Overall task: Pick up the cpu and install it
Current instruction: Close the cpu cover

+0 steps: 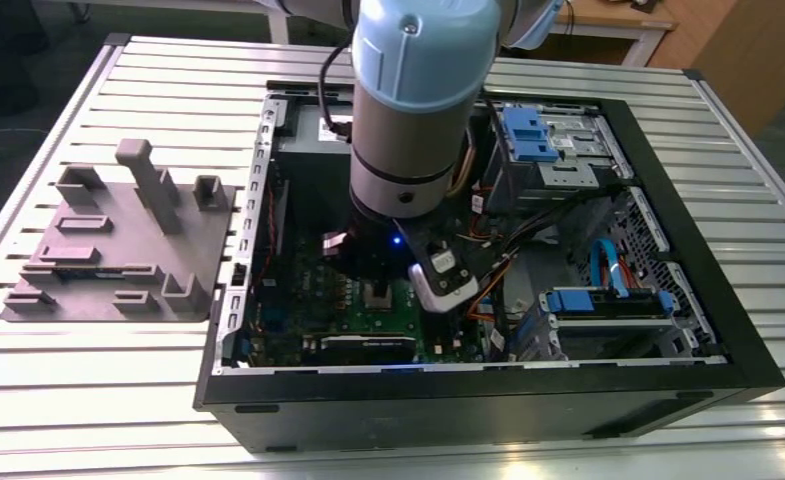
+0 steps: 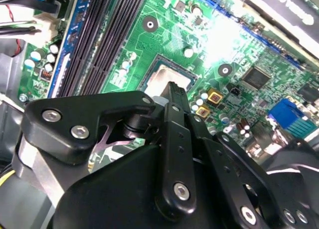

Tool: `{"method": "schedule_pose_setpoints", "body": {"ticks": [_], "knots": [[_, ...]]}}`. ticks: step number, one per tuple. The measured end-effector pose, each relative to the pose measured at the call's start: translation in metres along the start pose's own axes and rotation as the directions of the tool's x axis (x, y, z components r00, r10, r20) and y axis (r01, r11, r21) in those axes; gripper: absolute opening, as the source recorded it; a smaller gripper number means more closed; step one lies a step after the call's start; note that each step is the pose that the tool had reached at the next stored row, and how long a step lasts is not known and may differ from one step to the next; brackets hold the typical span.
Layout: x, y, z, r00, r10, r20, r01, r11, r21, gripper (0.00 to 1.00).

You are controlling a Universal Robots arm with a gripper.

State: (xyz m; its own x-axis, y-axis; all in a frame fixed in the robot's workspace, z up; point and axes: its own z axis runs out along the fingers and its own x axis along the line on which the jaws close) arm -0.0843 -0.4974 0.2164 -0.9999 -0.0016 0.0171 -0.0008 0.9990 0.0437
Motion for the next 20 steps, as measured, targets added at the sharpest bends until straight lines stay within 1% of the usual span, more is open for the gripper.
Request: {"method": "schedule_pose_setpoints", "body": {"ticks": [8, 20], "knots": [[0.0002, 0.0006, -0.0132, 1.0000, 0.000, 0.0000, 0.000, 1.0000, 0.0026, 0.10], [0.0006, 0.0016, -0.0351, 1.0000, 0.000, 0.0000, 0.000, 1.0000, 0.0058, 0.10]]}}
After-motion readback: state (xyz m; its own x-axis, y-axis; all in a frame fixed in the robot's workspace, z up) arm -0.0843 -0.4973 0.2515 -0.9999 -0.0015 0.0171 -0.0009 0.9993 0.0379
